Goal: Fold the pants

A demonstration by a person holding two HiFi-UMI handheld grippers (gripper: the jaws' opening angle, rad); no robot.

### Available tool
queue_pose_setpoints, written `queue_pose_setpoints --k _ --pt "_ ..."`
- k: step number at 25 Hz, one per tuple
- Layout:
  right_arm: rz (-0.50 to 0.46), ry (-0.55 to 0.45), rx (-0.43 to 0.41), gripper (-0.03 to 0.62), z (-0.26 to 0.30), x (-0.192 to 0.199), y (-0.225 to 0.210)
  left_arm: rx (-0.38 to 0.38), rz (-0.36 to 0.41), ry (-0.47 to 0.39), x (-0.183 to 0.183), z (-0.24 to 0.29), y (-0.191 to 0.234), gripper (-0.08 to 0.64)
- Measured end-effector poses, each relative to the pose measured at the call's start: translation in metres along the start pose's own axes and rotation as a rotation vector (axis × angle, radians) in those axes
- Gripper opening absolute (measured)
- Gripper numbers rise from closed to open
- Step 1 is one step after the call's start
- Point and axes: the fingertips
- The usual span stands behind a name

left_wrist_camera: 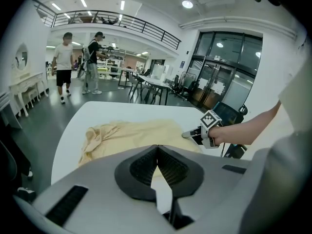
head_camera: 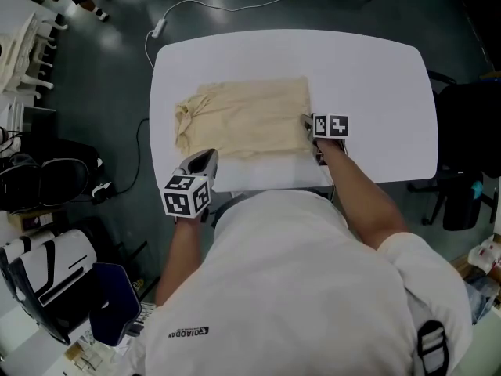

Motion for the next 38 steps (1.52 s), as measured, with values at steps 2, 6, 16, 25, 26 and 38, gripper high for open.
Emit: queue_pose_setpoints --k 2,6,16,25,26,38 --pt "-0.003 0.009 -0.006 0.163 0.001 0.001 0.002 0.002 0.003 -0.003 -0.001 -0.001 0.001 0.028" --pt "0.031 0.01 -0.016 0.091 0.005 0.004 0.007 0.009 0.012 -0.006 -0.001 -0.004 0.003 0.028" --pt "0.083 -0.08 -0.095 0.049 -0.012 -0.003 0.021 0.022 -0.001 -0.03 0.0 -0.014 0.014 0.028" --pt "0.007 -0.159 -0.108 0.048 -0.043 -0.022 0.054 0.026 -0.008 -0.068 -0.006 -0.025 0.028 0.028" --pt "0.0 -0.166 -0.109 0.048 -0.045 -0.025 0.06 0.026 -0.009 -0.068 -0.006 -0.027 0.031 0.028" --pt "-0.084 -0.242 -0.22 0.048 -0.08 -0.07 0.144 0.032 -0.025 -0.095 -0.007 -0.039 0.053 0.028"
Point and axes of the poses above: the fingertips, and each gripper's own axes: z forward along the fingers, y to its left, x out of its underside, and after that the axes turned 4 degrees about -z, right-handed
